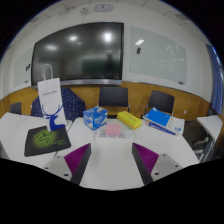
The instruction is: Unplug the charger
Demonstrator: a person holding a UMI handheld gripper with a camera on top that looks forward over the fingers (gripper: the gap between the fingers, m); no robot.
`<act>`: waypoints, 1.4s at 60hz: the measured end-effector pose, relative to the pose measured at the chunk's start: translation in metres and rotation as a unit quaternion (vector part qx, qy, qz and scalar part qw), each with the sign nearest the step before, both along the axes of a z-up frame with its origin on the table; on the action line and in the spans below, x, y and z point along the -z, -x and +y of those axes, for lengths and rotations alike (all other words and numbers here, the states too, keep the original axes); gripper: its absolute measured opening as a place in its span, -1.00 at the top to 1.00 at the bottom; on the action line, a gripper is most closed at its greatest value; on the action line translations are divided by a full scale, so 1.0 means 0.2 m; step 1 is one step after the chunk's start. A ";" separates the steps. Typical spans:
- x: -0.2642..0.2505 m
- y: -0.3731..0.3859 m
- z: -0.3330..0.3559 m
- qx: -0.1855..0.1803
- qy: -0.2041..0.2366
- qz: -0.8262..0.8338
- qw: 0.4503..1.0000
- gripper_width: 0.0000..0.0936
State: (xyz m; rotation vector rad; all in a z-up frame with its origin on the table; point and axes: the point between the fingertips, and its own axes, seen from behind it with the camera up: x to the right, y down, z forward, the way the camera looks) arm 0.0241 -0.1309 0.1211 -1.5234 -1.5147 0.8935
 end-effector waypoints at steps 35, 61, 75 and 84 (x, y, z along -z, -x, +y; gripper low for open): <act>0.48 0.99 0.07 0.003 0.032 0.003 0.999 -0.85; 0.28 1.05 0.15 -0.023 0.047 0.029 0.998 0.02; -0.51 1.17 0.55 -0.006 0.064 0.106 0.992 0.03; -0.48 1.09 0.86 0.010 0.053 0.064 0.996 0.04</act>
